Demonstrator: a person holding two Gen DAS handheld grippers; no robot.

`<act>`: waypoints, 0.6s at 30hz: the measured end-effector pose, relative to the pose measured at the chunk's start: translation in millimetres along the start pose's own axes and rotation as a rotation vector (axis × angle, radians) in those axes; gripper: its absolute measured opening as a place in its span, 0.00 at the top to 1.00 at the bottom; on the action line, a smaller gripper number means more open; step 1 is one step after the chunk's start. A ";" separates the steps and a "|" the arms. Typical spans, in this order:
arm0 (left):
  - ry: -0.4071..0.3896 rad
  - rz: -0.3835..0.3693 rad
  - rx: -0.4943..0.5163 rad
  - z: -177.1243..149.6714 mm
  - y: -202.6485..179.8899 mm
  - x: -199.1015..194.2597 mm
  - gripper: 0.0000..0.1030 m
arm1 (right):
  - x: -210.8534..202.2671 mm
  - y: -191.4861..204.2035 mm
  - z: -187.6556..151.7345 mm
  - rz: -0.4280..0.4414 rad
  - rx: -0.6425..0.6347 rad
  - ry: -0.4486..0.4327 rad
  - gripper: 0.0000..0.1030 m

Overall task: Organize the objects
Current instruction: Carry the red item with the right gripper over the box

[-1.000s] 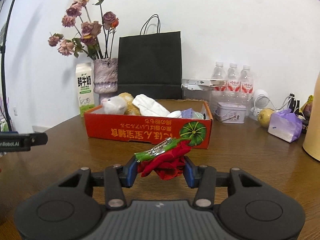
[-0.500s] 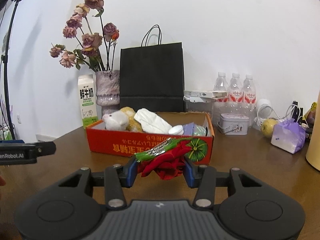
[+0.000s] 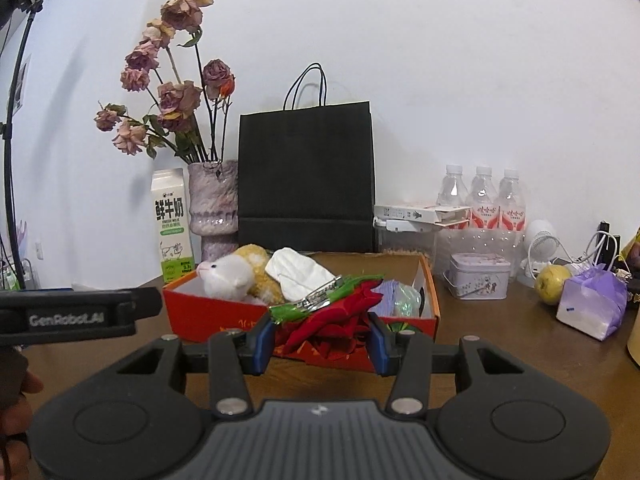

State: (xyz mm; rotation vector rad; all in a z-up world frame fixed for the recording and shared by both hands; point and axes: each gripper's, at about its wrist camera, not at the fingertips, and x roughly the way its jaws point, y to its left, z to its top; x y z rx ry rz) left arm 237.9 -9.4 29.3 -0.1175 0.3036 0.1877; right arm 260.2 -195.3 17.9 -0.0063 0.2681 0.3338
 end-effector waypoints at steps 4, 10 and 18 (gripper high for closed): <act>-0.007 0.005 0.001 5.2 -7.5 10.8 0.00 | 13.5 -2.1 6.7 -0.003 0.004 -0.011 0.56; -0.030 0.011 0.004 15.5 -13.0 25.1 0.00 | 39.0 -2.6 12.8 -0.001 0.002 -0.016 0.56; -0.045 0.024 -0.023 29.3 -12.4 52.6 0.00 | 66.9 -3.9 20.6 -0.004 0.000 -0.026 0.56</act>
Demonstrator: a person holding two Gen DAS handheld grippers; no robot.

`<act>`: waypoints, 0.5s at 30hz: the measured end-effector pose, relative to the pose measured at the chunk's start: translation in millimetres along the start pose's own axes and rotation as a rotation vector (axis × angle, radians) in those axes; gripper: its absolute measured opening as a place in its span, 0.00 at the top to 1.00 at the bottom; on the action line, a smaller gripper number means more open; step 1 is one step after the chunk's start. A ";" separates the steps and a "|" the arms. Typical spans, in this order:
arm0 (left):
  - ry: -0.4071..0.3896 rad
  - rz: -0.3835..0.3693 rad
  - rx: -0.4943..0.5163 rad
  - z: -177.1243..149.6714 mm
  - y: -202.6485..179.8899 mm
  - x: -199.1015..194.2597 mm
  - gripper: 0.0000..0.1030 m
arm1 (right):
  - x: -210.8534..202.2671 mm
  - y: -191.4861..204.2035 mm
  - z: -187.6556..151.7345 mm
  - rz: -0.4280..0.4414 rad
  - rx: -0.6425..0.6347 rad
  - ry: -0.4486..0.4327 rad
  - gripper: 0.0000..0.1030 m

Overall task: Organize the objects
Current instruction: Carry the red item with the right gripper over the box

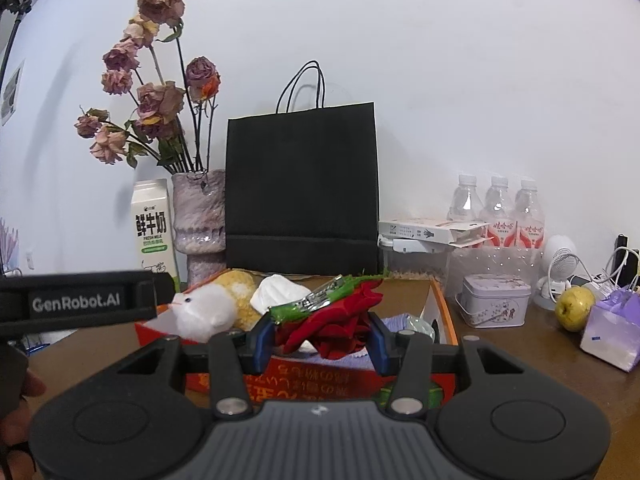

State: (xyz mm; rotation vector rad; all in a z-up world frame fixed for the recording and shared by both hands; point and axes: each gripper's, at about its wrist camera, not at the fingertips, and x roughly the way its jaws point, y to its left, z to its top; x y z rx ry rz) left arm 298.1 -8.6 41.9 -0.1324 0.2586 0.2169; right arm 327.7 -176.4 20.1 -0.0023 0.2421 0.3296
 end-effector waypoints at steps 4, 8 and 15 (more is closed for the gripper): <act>-0.002 0.002 0.000 3.6 -1.3 14.0 0.00 | 13.2 -3.0 1.7 -0.004 0.000 0.003 0.56; -0.009 -0.001 0.001 8.2 -3.3 27.9 0.00 | 28.7 -5.8 4.6 -0.011 -0.004 0.002 0.56; -0.020 -0.010 0.007 17.4 -7.3 54.1 0.00 | 56.0 -12.2 9.0 -0.024 -0.010 0.005 0.56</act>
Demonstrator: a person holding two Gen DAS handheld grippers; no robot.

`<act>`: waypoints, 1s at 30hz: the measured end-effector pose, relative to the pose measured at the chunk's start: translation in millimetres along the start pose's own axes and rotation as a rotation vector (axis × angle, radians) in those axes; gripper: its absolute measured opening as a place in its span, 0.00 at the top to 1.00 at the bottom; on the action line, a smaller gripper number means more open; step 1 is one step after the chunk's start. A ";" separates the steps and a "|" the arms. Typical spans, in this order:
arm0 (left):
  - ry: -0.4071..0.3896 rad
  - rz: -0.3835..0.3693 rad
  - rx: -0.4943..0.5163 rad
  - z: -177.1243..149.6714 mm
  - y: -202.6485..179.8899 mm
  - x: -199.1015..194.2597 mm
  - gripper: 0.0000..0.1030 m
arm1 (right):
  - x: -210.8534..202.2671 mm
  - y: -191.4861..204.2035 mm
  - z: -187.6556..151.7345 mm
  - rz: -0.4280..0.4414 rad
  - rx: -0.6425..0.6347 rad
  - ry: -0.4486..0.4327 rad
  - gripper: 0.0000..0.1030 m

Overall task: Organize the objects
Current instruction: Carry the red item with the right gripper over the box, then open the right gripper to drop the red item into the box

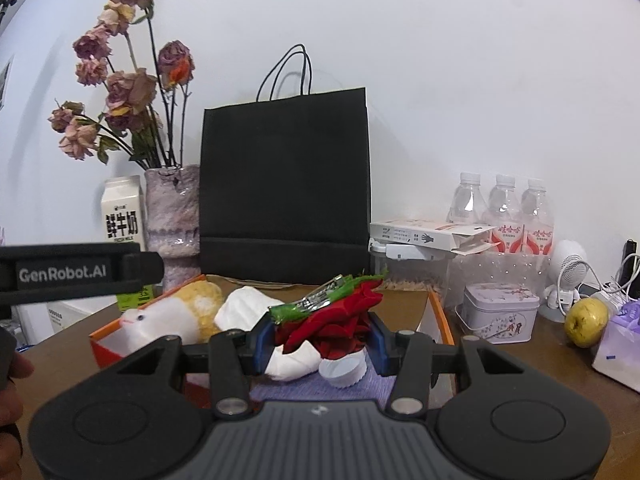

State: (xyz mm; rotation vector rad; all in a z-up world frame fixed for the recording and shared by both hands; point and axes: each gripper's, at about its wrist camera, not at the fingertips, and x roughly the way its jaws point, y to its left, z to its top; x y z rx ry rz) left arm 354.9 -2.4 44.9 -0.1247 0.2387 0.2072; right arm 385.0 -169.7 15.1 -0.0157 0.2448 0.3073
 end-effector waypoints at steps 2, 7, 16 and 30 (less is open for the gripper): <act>0.000 -0.002 0.000 2.0 0.3 7.1 0.00 | 8.7 -2.3 0.7 -0.002 -0.002 0.004 0.56; -0.002 -0.001 0.005 7.0 2.1 27.6 0.00 | 29.5 -8.6 3.0 -0.004 -0.004 0.013 0.56; -0.006 -0.001 0.029 13.1 4.0 55.5 0.00 | 61.0 -15.5 4.0 -0.005 -0.013 0.038 0.56; 0.021 -0.024 0.057 7.5 0.8 61.6 0.00 | 65.3 -16.2 2.3 -0.050 -0.020 0.032 0.00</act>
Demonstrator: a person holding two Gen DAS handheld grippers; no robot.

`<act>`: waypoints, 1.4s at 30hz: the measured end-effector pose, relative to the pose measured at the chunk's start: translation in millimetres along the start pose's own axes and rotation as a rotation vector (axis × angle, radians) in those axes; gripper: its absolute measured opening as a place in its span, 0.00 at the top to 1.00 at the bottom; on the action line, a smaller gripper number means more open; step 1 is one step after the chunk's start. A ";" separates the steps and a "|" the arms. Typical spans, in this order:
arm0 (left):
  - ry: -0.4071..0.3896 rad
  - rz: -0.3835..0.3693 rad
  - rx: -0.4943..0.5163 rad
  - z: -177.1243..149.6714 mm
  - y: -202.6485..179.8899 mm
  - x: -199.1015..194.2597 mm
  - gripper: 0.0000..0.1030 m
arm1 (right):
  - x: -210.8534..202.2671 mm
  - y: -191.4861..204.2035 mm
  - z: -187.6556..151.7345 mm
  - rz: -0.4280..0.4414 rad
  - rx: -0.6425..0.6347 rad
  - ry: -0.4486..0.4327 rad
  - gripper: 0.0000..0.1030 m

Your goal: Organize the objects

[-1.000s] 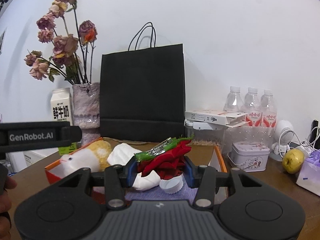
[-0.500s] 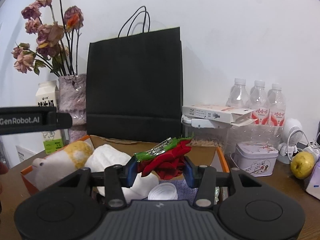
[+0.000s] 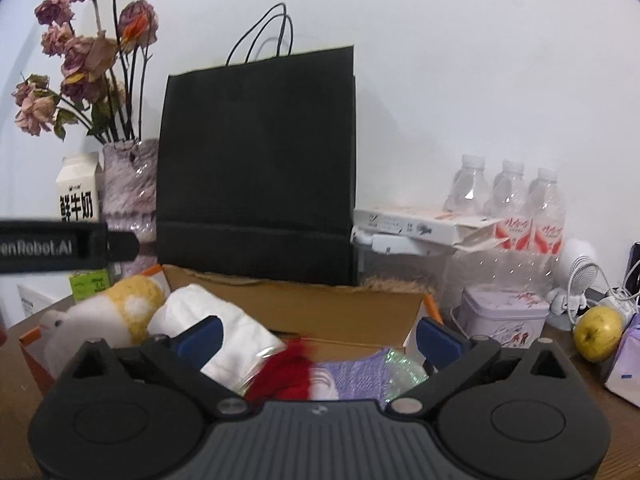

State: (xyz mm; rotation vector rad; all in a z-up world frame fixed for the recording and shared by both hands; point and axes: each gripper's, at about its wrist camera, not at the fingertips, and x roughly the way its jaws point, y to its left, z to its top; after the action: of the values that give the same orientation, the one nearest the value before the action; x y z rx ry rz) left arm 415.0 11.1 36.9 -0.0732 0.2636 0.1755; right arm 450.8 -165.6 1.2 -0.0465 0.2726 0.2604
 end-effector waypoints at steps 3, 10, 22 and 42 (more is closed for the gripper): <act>0.001 0.000 -0.003 -0.1 0.4 -0.4 0.00 | -0.8 -4.2 1.0 0.002 0.025 0.001 0.00; -0.004 -0.003 -0.020 0.2 4.4 -10.3 0.00 | -7.5 -9.2 2.2 -0.004 0.056 0.005 0.00; -0.007 -0.037 -0.015 -8.9 12.8 -52.3 0.00 | -50.4 -7.5 -2.6 0.002 0.035 -0.003 0.00; 0.069 -0.093 0.034 -56.8 27.3 -172.4 0.00 | -175.7 9.5 -45.5 0.027 -0.002 0.089 0.00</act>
State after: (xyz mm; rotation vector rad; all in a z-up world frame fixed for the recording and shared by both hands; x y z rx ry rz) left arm 231.8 4.4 26.7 -0.0573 0.3311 0.0763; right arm 273.2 -203.6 5.1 -0.0565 0.3620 0.2860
